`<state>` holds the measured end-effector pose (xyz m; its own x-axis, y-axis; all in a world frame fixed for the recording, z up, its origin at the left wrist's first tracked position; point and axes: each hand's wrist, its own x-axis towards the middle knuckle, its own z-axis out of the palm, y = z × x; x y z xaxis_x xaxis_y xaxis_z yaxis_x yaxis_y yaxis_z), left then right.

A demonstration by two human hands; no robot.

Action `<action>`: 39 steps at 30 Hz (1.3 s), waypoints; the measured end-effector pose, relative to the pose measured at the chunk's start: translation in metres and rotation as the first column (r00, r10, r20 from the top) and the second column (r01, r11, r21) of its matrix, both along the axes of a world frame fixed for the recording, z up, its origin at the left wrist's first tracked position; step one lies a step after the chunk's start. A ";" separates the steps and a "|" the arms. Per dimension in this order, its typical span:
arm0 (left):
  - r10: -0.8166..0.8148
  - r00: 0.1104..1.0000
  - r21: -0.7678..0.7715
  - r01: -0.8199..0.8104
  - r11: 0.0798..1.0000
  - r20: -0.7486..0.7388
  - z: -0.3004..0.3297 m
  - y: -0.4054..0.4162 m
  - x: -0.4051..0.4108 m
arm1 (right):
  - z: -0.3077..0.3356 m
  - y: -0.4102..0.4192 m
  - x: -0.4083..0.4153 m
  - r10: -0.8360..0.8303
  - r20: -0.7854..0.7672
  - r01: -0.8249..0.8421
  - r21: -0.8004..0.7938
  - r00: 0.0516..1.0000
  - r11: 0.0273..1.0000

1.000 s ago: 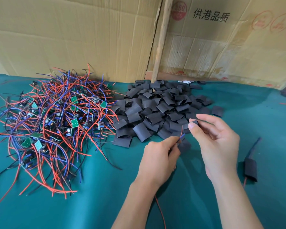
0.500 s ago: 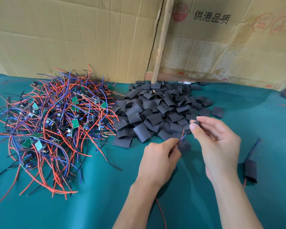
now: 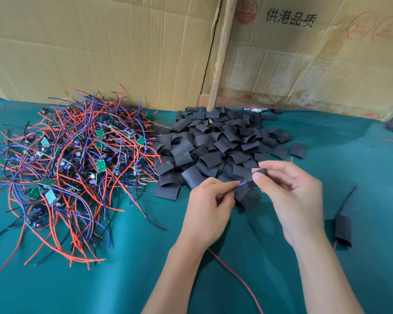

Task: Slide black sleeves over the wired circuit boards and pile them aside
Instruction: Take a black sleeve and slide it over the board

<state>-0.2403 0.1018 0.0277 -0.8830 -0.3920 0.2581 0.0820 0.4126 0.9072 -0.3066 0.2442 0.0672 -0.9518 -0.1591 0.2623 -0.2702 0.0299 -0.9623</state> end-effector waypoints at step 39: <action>-0.096 0.993 0.148 0.085 0.985 0.071 0.014 -0.001 0.007 | -0.014 -0.025 0.015 0.190 0.227 -0.183 -0.050 0.955 0.982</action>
